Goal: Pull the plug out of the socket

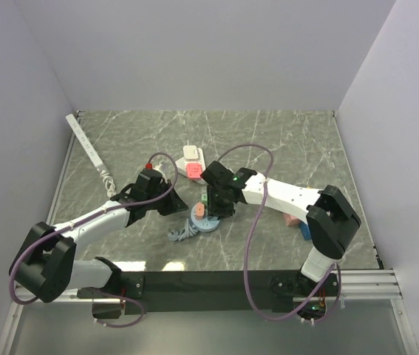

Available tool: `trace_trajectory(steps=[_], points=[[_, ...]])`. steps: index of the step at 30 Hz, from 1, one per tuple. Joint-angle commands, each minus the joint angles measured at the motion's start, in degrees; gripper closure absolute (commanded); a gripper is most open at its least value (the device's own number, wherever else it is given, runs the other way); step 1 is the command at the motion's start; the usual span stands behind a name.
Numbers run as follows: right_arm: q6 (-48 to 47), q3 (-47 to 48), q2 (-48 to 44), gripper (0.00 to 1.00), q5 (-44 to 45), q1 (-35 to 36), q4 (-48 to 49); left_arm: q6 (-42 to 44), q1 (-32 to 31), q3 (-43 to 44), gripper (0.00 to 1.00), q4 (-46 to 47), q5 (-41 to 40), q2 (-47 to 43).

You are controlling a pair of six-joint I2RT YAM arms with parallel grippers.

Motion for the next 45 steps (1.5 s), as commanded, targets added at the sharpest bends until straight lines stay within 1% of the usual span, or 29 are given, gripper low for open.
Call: trace_trajectory(steps=[1,2,3,5,6,8,9,11,14,17,18,20,23,24,26,29,30,31,33,34,35,36,37,40,42,44,45], points=[[-13.85,3.84,-2.14,1.0,-3.26,0.03,2.72,2.48,0.22,1.4,0.94,2.31,-0.23,1.27],[-15.08,3.84,-2.84,1.0,-4.75,-0.14,3.07,2.75,0.13,1.32,0.91,3.09,0.38,1.53],[-17.01,3.75,-3.36,1.0,-5.64,-0.14,3.94,2.92,0.13,1.06,0.81,5.02,2.22,1.71],[-18.26,3.67,-3.89,1.0,-6.96,-0.49,4.48,3.1,0.13,0.62,0.68,7.49,3.72,1.63],[-19.39,3.93,-3.81,1.0,-8.18,-0.58,4.48,3.1,0.13,0.0,0.56,9.76,5.3,1.36],[-20.19,4.54,-3.55,1.0,-8.98,-0.85,4.3,2.75,0.13,-0.96,0.43,12.58,7.5,0.05],[-20.89,4.28,-3.55,1.0,-10.29,-1.02,5.0,2.66,0.13,-1.93,0.35,13.9,8.47,-0.31],[-21.16,3.76,-4.07,1.0,-11.53,-1.46,5.79,3.27,0.13,-2.37,0.32,15.14,10.49,-0.22],[-21.95,2.88,-5.48,1.0,-14.6,-2.43,7.55,5.91,0.13,-2.29,0.31,12.78,11.72,0.66],[-23.62,2.43,-6.97,1.0,-18.29,-3.92,8.7,7.67,0.13,-3.68,0.34,12.85,14.53,0.05],[-23.97,2.43,-7.32,1.0,-18.74,-4.36,8.96,7.85,0.13,-3.95,0.37,12.95,14.98,-0.22],[-24.85,2.17,-7.94,1.0,-20.84,-5.59,9.31,8.02,0.22,-4.83,0.39,13.47,16.2,-0.48],[-25.73,2.0,-8.29,1.0,-22.86,-6.65,9.75,7.24,0.22,-5.54,0.46,16.1,20.07,0.83],[-25.91,2.08,-8.29,1.0,-22.96,-6.73,9.75,7.06,0.22,-5.63,0.5,17.59,21.99,2.14],[-26.17,2.17,-8.29,1.0,-24.1,-7.09,10.19,5.92,0.22,-5.98,0.51,19.26,23.24,3.38],[-25.73,2.52,-8.12,1.0,-23.84,-7.26,10.81,3.46,0.22,-6.68,0.54,24.54,27.27,5.31],[-25.56,2.87,-8.03,1.0,-22.97,-7.26,10.98,2.84,0.22,-6.77,0.57,25.68,29.2,6.27],[-25.3,2.87,-8.12,1.0,-22.52,-7.35,11.24,1.79,0.13,-6.86,0.59,27.69,29.74,6.8],[-24.42,2.87,-8.2,1.0,-21.91,-7.44,11.86,1.17,0.05,-6.77,0.65,28.67,30.36,7.86],[-24.15,2.79,-8.46,1.0,-21.73,-7.61,12.91,0.73,0.05,-6.77,0.72,29.29,30.45,8.73],[-23.63,2.7,-8.47,1.0,-21.47,-7.61,13.26,0.55,0.05,-6.77,0.77,29.38,30.19,9.09],[-23.36,2.87,-8.47,1.0,-21.03,-7.61,13.44,0.47,0.05,-6.77,0.91,29.29,29.84,9.36],[-23.27,2.96,-8.47,1.0,-20.85,-7.79,13.53,0.47,0.05,-6.68,0.98,28.6,28.44,9.45],[-22.66,2.79,-9.25,1.0,-20.76,-9.1,14.06,1.6,0.05,-6.24,1.0,25.0,24.32,9.36],[-22.57,2.52,-10.05,1.0,-21.64,-10.94,13.89,3.35,0.05,-5.37,1.0,19.48,18.87,9.71],[-24.4,3.22,-10.93,1.0,-21.21,-11.74,12.49,4.5,0.13,-4.75,1.0,15.52,15.09,10.06],[-25.46,4.53,-10.93,1.0,-20.16,-12.01,9.95,5.2,0.13,-4.66,1.0,14.71,14.02,10.5]])
